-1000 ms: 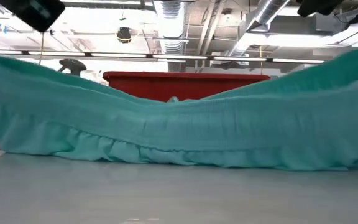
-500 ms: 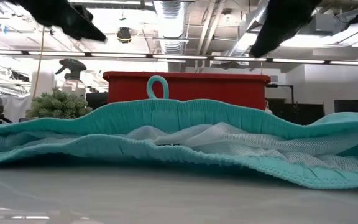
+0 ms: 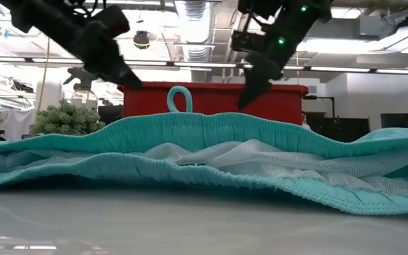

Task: Fold Laundry from Bin
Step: Fold the blue shorts

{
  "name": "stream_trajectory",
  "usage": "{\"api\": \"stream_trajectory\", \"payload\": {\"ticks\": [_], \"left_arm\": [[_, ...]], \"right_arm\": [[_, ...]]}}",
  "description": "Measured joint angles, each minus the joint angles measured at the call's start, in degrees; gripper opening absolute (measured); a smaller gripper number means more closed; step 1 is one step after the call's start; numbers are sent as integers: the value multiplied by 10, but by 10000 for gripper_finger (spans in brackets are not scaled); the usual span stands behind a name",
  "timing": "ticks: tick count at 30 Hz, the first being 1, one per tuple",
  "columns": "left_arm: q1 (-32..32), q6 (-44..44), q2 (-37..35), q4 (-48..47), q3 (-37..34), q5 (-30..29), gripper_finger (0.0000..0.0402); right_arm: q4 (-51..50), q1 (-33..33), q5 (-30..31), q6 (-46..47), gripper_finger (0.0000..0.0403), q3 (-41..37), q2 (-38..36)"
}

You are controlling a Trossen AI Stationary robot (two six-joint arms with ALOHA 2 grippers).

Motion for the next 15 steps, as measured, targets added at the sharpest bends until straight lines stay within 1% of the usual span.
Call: {"api": "stream_trajectory", "payload": {"ticks": [1, 3, 7, 9, 10, 11, 13, 15], "left_arm": [[6, -13, -14, -31, 1, 11, 174], [17, -56, -47, -120, 0, 6, 174], [29, -226, -97, -213, -5, -58, 174], [30, -300, -116, -247, -5, -84, 174], [29, -318, -122, -268, -5, -96, 174], [29, -327, -127, -281, -5, -104, 174], [29, -346, -134, -293, -5, -116, 174], [29, -355, -136, -295, -5, -116, 174]], "right_arm": [[16, -6, -26, -14, 255, 0, -1], [18, -16, -46, -38, 255, 1, -4], [13, -37, -42, -34, 255, 1, -4], [13, -46, -21, -17, 255, 1, -4], [8, -49, -1, -4, 255, 1, -4], [-3, -55, 26, 18, 255, 1, -5], [-63, -67, 76, 103, 255, 2, -5], [-160, -78, 76, 192, 255, 2, -5]]}}
